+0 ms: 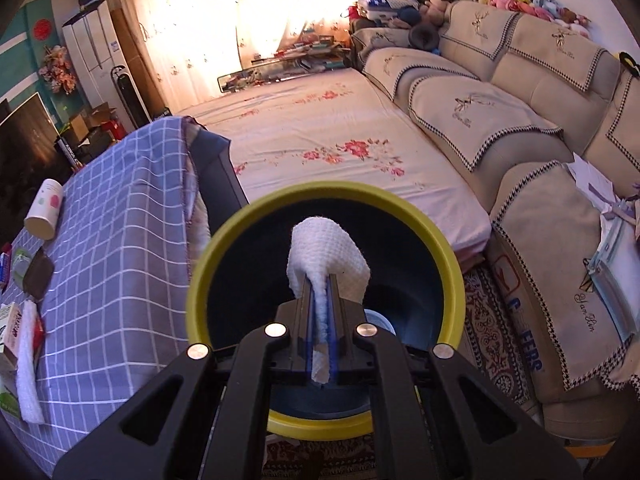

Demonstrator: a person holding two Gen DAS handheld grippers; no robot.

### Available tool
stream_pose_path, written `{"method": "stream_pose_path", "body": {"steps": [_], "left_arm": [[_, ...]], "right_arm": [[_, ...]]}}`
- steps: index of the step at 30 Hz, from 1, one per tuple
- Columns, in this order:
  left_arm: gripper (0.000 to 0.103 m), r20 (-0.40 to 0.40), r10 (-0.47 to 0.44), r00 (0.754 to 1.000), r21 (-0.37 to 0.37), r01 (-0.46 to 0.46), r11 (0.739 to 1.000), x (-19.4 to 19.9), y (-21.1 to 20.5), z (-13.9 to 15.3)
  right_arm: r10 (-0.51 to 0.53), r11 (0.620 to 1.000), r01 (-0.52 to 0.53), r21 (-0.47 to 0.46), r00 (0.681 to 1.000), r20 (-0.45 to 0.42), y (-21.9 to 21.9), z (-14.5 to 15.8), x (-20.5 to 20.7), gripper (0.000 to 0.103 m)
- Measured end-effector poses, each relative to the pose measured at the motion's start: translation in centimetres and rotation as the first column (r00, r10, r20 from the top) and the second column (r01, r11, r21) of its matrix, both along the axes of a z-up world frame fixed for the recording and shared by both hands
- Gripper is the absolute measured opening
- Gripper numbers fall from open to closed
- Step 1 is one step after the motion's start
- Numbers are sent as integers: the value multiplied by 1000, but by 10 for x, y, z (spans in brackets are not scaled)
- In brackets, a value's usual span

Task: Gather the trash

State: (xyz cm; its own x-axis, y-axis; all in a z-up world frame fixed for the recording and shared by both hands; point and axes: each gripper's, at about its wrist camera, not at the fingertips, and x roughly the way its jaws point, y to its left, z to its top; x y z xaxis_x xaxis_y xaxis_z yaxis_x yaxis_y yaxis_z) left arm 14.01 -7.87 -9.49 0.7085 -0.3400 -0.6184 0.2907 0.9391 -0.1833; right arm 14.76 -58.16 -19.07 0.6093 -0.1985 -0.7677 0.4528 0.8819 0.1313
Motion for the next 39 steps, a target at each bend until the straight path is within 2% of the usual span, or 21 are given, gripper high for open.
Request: {"method": "stream_pose_path", "body": {"steps": [1,2,3,4,5,13,19,29,35,39], "left_arm": [[97,-2,-1,1000,1,1,1000,1,0,-1],[97,-3,-2,1000,2,2,1000,2,0,-1],[97,-6,-3,1000,2,3,1000,3,0,-1],[97,-7,-4,1000,3,4,1000,3,0,-2],[97,-9,-4,1000,3,4,1000,5,0,-3],[97,-35,-31,999,-4,31,1000,17,0,-12],[97,-55,-113,992,-49,110,993,24,-11,-21],[97,-55,-173,983,-54,170,984,38,-37,-26],[97,-77,-283,956,-88,276,957,31,-65,-29],[97,-90,-397,913,-124,386,914,21,-88,-29]], "right_arm": [[-3,1000,3,1,1000,-11,-1,-3,1,13],[-8,1000,8,2,1000,-17,-2,-6,2,28],[-14,1000,14,4,1000,-17,-3,-7,2,37],[-19,1000,19,5,1000,-11,-4,-8,1,50],[-23,1000,23,5,1000,-9,-4,-9,0,53],[-21,1000,21,4,1000,2,1,-5,-1,55],[3,1000,-3,4,1000,2,8,-5,3,56],[18,1000,-18,8,1000,3,11,-6,4,58],[26,999,-26,18,1000,5,12,-9,5,60],[33,999,-33,24,999,8,13,-10,5,60]]}}
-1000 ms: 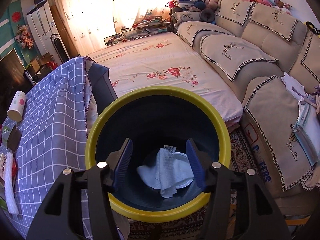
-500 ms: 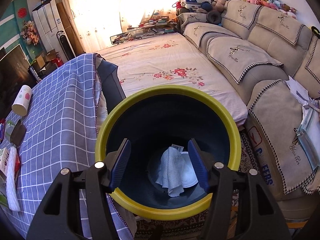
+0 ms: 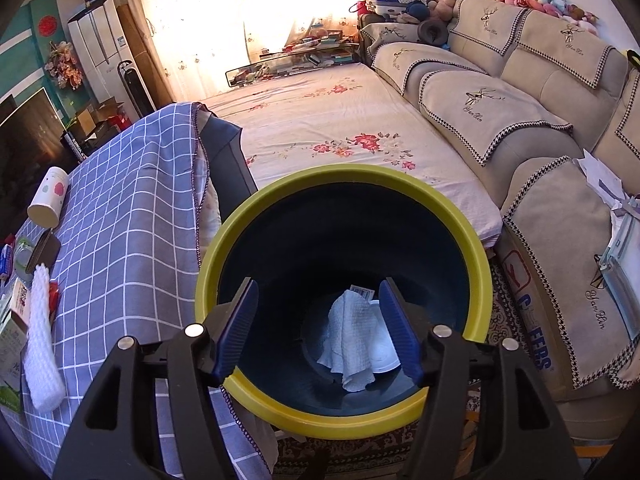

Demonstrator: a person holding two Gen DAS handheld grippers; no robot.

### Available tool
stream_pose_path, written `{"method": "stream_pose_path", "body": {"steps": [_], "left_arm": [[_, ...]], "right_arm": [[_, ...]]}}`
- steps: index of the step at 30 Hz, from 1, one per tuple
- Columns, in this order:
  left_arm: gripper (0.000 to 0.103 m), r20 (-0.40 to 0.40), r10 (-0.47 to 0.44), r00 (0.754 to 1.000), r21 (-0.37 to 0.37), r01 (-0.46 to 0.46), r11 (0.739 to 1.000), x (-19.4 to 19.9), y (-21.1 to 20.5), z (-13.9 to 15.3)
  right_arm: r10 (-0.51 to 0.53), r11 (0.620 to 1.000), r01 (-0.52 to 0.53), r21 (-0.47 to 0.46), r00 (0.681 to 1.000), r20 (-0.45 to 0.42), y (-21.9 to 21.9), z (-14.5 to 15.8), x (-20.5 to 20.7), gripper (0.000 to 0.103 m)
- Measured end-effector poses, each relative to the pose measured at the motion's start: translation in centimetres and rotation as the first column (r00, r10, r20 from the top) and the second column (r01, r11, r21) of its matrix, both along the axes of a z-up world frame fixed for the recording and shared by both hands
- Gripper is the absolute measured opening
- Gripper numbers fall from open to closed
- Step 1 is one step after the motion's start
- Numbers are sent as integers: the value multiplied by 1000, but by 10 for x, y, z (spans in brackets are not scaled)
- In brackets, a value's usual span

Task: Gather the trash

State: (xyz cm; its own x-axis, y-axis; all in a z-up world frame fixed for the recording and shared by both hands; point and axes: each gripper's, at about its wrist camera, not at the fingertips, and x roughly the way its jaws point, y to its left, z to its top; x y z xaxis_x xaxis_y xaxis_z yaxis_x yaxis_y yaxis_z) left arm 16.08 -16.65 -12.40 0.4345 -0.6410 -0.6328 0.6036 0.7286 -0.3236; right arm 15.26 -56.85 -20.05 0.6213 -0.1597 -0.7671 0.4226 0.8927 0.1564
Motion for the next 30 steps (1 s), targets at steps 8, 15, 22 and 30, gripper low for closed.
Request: {"method": "stream_pose_path", "body": {"steps": [8,15,22,30], "left_arm": [[97,93,-14,996,137,1,991,1,2,17],[97,22,-46,999,238,39,971,42,-16,-7],[97,-35,-10,999,302,20,953,72,-25,-23],[97,-92,-11,996,325,41,945,86,-29,-38]], "right_arm": [[-1,1000,1,8,1000,8,-3,0,-3,61],[14,1000,-14,15,1000,9,0,-2,-3,61],[13,1000,-13,22,1000,9,-1,-5,-2,62],[22,999,-22,40,1000,-4,-3,-14,3,62]]}}
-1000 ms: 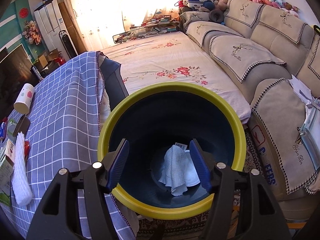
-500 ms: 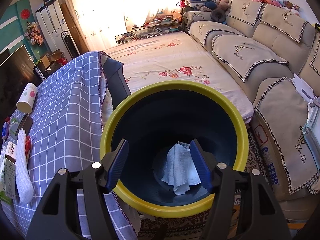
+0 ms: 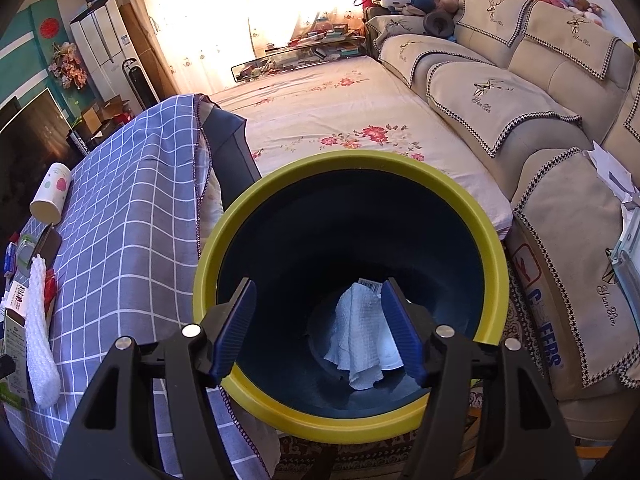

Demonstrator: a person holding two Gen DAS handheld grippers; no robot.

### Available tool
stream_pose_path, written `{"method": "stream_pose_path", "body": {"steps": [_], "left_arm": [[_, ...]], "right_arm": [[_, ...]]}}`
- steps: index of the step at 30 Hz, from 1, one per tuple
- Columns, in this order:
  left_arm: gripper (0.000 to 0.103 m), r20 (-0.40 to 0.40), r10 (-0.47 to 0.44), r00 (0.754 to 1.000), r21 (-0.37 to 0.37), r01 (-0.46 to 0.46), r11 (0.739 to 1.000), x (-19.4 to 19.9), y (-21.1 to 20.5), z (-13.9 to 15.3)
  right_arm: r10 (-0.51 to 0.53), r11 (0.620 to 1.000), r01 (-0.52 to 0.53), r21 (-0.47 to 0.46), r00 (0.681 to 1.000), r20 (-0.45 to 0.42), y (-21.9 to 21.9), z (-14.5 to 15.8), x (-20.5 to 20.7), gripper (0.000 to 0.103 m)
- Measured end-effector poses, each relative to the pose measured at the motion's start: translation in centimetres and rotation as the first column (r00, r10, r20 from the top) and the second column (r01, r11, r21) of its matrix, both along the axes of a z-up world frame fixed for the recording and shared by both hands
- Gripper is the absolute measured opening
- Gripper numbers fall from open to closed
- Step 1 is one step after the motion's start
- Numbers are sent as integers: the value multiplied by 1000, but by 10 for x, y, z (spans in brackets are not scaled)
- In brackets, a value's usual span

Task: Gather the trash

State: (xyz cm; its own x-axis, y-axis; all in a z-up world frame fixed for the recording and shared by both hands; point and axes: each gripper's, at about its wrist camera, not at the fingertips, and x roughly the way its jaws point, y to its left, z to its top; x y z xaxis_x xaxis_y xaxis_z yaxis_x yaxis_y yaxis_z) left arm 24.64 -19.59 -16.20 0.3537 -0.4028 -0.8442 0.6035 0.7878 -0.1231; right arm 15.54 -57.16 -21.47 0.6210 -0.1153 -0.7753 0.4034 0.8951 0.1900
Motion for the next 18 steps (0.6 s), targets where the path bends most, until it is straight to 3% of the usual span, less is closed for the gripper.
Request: {"method": "stream_pose_path", "body": {"steps": [4,6,10,18], "left_arm": [[93,-16,2,1000,0,-2,1000,3,-2,-4],[78,-8,21,1000,13,-21,1000,4,0,-4],[77,-12,38,999,-21,-39,999,1,6,1],[75,107,57,993,-42,-53,998,-31,20,42]], "right_arm": [[4,1000,-4,5,1000,-3,0,-2,1,62],[4,1000,-4,6,1000,0,0,-1,0,62],[4,1000,-4,8,1000,8,0,2,-2,62],[6,1000,-6,7,999,39,1,12,-9,62]]}}
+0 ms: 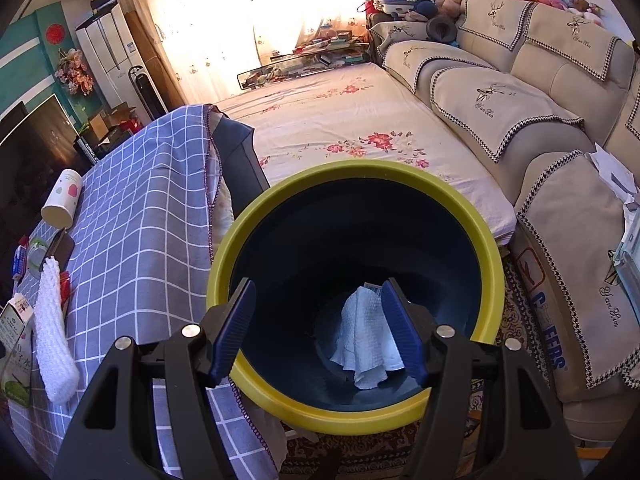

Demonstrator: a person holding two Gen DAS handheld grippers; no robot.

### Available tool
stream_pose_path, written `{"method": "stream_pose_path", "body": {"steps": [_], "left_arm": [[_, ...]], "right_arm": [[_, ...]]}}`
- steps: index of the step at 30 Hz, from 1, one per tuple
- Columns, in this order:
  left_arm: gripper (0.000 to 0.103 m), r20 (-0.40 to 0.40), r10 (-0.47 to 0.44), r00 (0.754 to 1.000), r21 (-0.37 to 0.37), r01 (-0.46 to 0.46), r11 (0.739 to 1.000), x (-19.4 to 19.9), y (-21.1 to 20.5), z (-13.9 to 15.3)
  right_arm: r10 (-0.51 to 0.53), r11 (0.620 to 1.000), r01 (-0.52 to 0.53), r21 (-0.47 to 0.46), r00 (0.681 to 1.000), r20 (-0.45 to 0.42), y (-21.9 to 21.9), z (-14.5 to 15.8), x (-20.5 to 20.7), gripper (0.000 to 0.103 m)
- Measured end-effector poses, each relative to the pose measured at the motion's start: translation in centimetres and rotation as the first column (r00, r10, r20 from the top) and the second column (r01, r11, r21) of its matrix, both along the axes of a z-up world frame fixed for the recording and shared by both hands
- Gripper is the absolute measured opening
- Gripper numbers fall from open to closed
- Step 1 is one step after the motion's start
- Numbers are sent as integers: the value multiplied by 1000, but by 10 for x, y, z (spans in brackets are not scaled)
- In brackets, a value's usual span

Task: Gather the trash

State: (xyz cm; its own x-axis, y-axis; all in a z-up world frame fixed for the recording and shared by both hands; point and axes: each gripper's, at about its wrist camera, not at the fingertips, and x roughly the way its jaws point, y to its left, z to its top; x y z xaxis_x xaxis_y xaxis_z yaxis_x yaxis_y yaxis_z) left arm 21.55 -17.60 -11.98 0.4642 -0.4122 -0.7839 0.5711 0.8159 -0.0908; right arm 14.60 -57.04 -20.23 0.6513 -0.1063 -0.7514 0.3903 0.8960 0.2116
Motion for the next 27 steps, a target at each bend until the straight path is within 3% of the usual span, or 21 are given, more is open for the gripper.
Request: {"method": "stream_pose_path", "body": {"steps": [2,3,5,7,9,11,15,20,27], "left_arm": [[74,23,-6,1000,-9,7,1000,-7,2,12],[67,36,-13,999,-15,13,1000,-10,2,18],[33,39,-26,999,-29,28,999,-15,-2,26],[32,36,-25,999,-37,26,999,-16,-4,32],[33,24,-21,999,4,21,1000,-13,-9,30],[40,-20,6,1000,22,-5,1000,-7,-8,19],[76,-95,25,995,37,-21,999,-4,-5,-2],[84,-166,28,986,49,-20,999,-7,-7,-12],[84,-193,61,979,168,-28,985,-23,-22,-33]], "right_arm": [[2,1000,-2,0,1000,8,0,3,-2,62],[4,1000,-4,0,1000,13,0,5,-4,62],[6,1000,-6,2,1000,21,1,7,-6,62],[6,1000,-7,6,1000,28,0,8,-8,62],[6,1000,-6,12,1000,30,0,8,-9,62],[10,1000,-11,17,999,31,0,7,-9,62],[17,1000,-17,21,999,29,1,5,-11,63],[14,999,-14,32,1000,25,-2,1,-10,66],[25,999,-27,48,999,34,-1,-3,-9,66]]}}
